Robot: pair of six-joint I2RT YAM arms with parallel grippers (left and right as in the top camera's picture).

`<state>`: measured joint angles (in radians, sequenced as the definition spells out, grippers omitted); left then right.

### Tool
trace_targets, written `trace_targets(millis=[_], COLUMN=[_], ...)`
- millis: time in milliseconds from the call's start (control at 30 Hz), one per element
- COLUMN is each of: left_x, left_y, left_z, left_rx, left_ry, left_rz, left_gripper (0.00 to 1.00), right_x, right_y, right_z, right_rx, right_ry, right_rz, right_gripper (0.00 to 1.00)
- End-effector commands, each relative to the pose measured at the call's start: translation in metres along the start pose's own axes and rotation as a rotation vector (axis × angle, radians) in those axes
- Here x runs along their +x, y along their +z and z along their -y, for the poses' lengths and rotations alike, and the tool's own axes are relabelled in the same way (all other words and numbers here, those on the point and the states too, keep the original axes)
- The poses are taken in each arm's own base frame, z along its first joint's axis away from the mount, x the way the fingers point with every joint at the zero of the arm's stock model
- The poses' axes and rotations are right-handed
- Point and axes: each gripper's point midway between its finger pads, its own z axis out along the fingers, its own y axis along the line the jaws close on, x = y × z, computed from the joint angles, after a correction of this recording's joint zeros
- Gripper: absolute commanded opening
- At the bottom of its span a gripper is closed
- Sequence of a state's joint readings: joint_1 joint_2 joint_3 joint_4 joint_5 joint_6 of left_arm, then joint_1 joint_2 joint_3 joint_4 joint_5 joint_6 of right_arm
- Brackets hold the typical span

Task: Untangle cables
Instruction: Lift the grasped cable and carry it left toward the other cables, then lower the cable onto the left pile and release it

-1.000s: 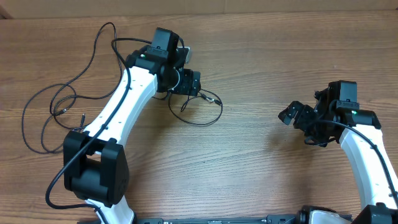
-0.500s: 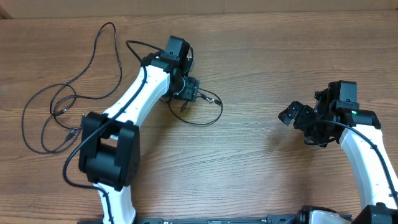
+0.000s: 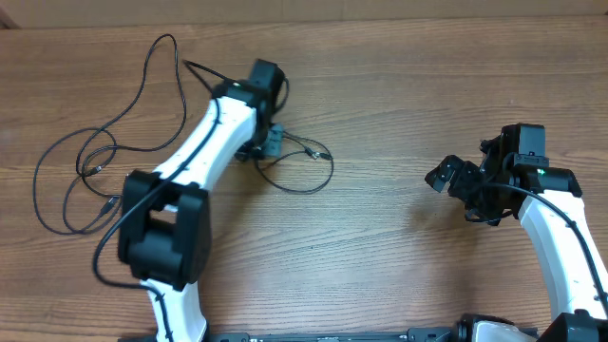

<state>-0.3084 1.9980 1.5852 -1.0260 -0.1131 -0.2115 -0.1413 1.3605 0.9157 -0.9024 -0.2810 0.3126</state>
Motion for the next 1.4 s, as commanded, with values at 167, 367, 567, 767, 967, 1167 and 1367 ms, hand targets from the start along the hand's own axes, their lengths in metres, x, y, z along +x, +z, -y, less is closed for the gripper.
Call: trace_targets(millis=[167,367,567,767,967,1167,1367], left_x=[-0.040,-0.021,0.025,0.054,0.063,0.068,0.065], left_y=[-0.155,-0.237,-0.266,-0.256,-0.256,-0.258,-0.241], left_z=[-0.110,-0.195,-0.275,-0.306,-0.320,-0.344,-0.358], left_rx=[-0.058,-0.116,-0.227,-0.276,-0.299,-0.410,-0.438], left_ry=[-0.300,-0.505,-0.712,-0.809,-0.849,-0.891,-0.923], left_rz=[0.390,0.613,0.669,0.600,0.598,0.602,0.567], left_gripper=[0.04,0.04,0.04,0.04,0.05,0.08,0.04], right_x=[0.001,0.001,0.001,0.001,0.001,0.001,0.002], right_y=[0.001,0.001,0.001,0.001,0.001,0.001,0.001], right_z=[-0.002,-0.002,-0.002,-0.002,-0.002,-0.002,-0.001], right_rx=[-0.002,-0.001,-0.002,-0.002,-0.001,-0.001,0.000], right_ry=[-0.014,-0.014,-0.014,-0.014,-0.013,-0.013,-0.012], right_rz=[-0.004,-0.004,-0.004,-0.004,-0.006,-0.006,-0.009], right_gripper=[1.00,1.00,1.00,1.00,1.00,1.00,1.00])
